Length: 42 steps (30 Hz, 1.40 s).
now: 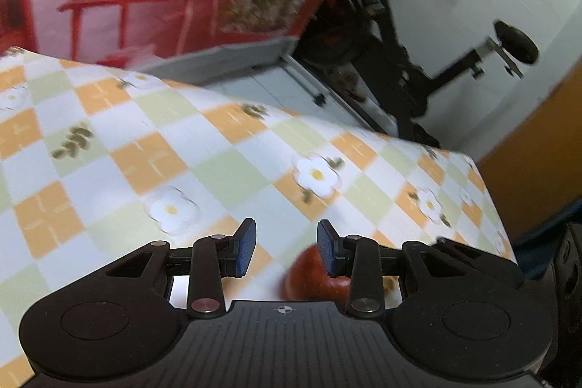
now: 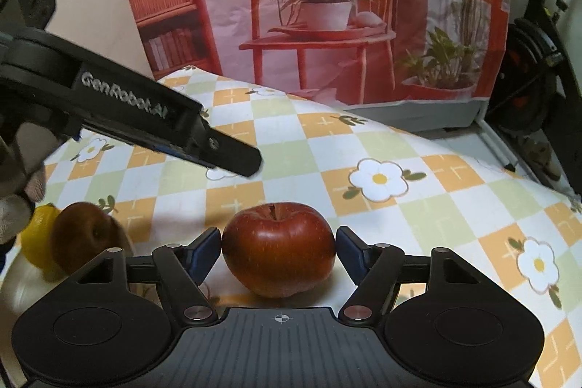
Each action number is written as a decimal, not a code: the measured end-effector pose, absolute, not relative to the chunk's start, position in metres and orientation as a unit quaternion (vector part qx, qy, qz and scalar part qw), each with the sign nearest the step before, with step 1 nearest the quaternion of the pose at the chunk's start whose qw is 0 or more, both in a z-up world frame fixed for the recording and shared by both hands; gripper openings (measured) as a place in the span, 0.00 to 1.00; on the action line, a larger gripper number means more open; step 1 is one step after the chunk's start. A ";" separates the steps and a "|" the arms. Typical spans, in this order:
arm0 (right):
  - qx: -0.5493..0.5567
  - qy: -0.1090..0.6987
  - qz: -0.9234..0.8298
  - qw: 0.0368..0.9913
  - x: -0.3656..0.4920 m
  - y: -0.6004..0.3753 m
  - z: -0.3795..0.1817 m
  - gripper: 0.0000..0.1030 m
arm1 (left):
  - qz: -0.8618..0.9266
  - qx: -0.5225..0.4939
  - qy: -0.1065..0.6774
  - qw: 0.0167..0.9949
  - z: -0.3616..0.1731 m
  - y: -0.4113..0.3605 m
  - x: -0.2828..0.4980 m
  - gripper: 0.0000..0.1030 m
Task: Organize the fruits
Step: 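Reach the left tool to the red apple and grasp it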
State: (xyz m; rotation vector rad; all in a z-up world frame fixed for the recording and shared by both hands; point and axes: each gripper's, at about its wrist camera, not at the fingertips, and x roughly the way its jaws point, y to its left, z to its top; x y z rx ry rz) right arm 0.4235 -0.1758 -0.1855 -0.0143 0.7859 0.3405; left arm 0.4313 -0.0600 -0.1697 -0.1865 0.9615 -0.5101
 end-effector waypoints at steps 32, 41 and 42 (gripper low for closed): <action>0.022 0.397 0.160 0.904 0.412 -0.185 -0.200 0.64 | -0.302 -0.046 0.480 0.823 -0.181 -0.085 0.411 0.36; 0.025 0.377 0.159 0.912 0.394 -0.176 -0.190 0.63 | -0.314 -0.034 0.466 0.826 -0.167 -0.073 0.395 0.36; 0.024 0.375 0.162 0.913 0.391 -0.173 -0.187 0.63 | -0.314 -0.034 0.463 0.828 -0.163 -0.069 0.390 0.36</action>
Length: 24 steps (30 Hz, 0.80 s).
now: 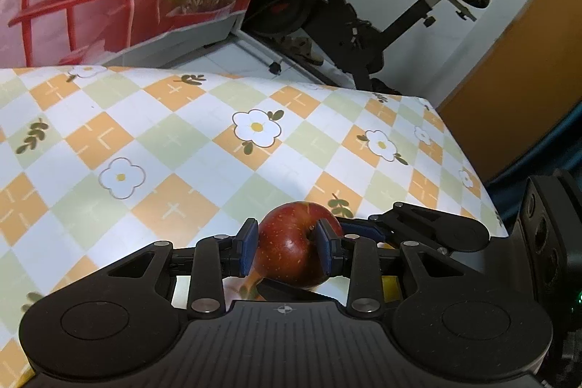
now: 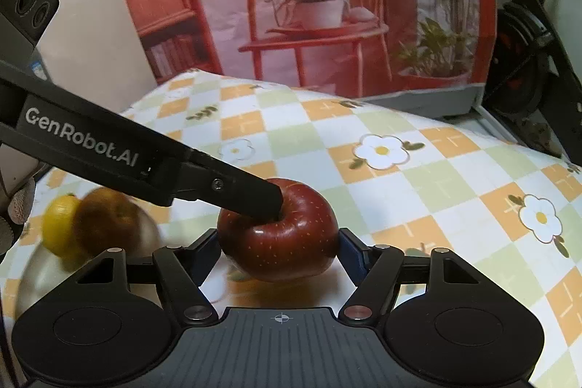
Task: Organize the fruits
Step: 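Reach the left tool to the red apple and grasp it, then carry the red apple with the left tool onto the plate, release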
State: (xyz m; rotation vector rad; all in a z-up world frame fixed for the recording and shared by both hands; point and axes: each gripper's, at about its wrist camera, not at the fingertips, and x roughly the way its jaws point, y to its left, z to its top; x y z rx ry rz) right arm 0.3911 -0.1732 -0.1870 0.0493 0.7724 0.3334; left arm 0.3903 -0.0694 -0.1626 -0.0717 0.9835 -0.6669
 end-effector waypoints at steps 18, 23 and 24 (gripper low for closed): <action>0.023 0.374 0.251 0.893 0.322 -0.061 -0.164 0.64 | -0.237 -0.082 0.457 0.853 -0.141 0.051 0.298 0.36; 0.017 0.396 0.275 0.876 0.313 -0.034 -0.172 0.64 | -0.215 -0.095 0.465 0.854 -0.151 0.076 0.287 0.36; 0.014 0.400 0.279 0.873 0.313 -0.030 -0.174 0.64 | -0.211 -0.101 0.467 0.853 -0.154 0.081 0.287 0.36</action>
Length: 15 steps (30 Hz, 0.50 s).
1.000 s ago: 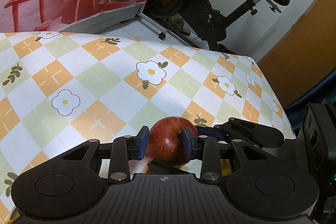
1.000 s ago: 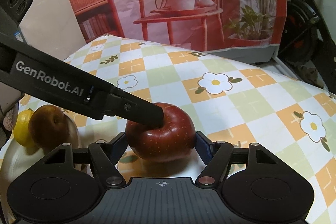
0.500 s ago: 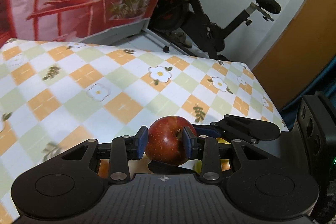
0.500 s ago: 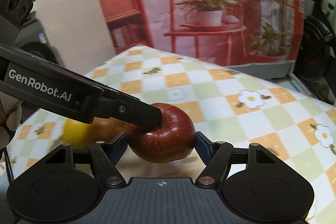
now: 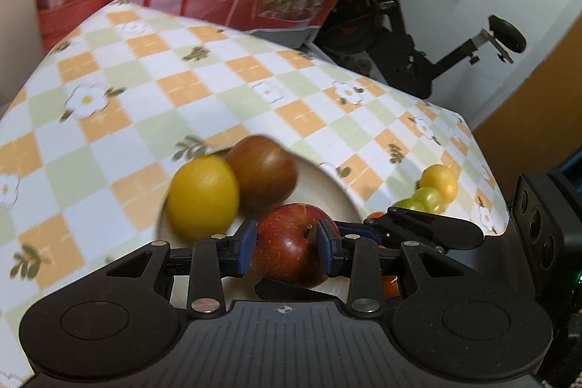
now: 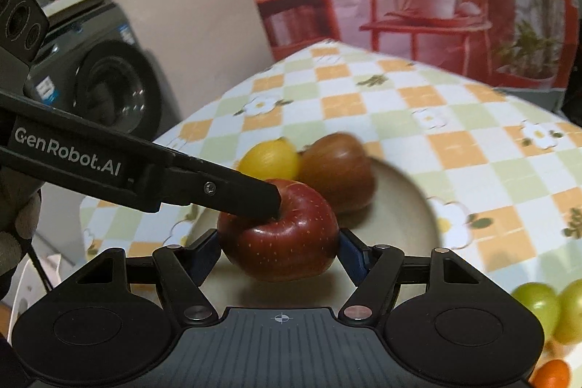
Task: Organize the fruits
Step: 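Carry the red apple with the left tool onto the plate, release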
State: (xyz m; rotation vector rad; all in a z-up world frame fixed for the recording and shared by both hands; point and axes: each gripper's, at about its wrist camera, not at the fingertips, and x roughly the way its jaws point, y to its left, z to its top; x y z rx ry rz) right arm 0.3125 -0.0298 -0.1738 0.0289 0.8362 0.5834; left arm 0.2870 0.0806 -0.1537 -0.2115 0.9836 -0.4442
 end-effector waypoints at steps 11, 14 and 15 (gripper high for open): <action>-0.010 0.416 0.319 0.851 0.322 0.005 -0.189 0.64 | -0.174 -0.090 0.474 0.859 -0.162 0.103 0.284 0.36; -0.023 0.417 0.323 0.849 0.322 0.013 -0.191 0.64 | -0.169 -0.094 0.475 0.859 -0.166 0.108 0.282 0.37; -0.025 0.416 0.324 0.849 0.322 0.014 -0.192 0.64 | -0.168 -0.093 0.474 0.859 -0.166 0.108 0.282 0.37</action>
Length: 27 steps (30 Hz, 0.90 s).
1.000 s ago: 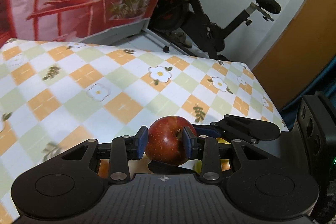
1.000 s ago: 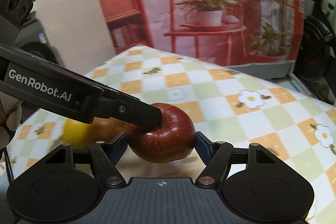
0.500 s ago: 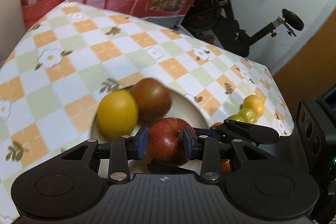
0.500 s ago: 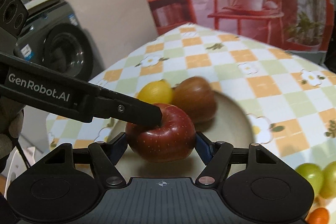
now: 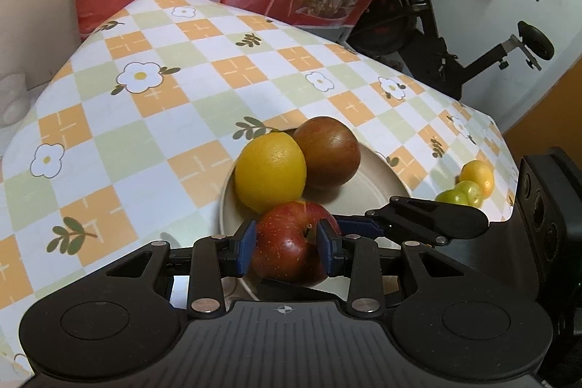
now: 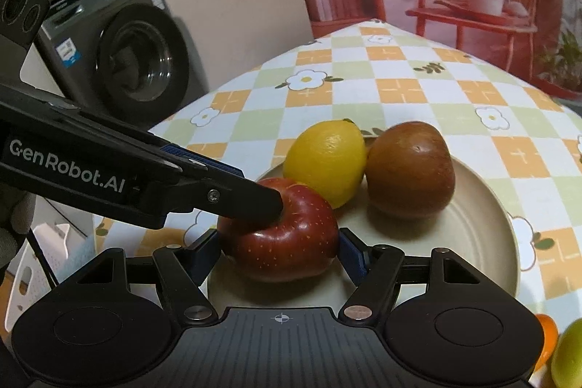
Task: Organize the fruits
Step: 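Carry the red apple with the left tool onto the plate, release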
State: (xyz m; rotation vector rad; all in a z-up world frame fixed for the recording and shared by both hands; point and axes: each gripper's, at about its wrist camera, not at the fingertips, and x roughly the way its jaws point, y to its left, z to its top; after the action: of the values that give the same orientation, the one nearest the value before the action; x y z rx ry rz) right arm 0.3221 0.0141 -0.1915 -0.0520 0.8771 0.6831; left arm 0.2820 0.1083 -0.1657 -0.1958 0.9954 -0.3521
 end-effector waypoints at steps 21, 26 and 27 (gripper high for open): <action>-0.027 0.390 0.343 0.854 0.313 0.015 -0.193 0.64 | -0.149 -0.087 0.464 0.869 -0.169 0.114 0.274 0.42; -0.022 0.374 0.336 0.864 0.302 0.001 -0.187 0.64 | -0.143 -0.085 0.462 0.871 -0.168 0.113 0.274 0.42; -0.019 0.371 0.332 0.867 0.301 -0.003 -0.185 0.64 | -0.143 -0.084 0.462 0.871 -0.168 0.114 0.274 0.42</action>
State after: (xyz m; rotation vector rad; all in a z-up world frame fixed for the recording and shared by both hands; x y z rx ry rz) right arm 0.3007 -0.0030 -0.1854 -0.0399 0.7763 0.6950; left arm 0.2744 0.1136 -0.1678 -0.1764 0.9658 -0.2981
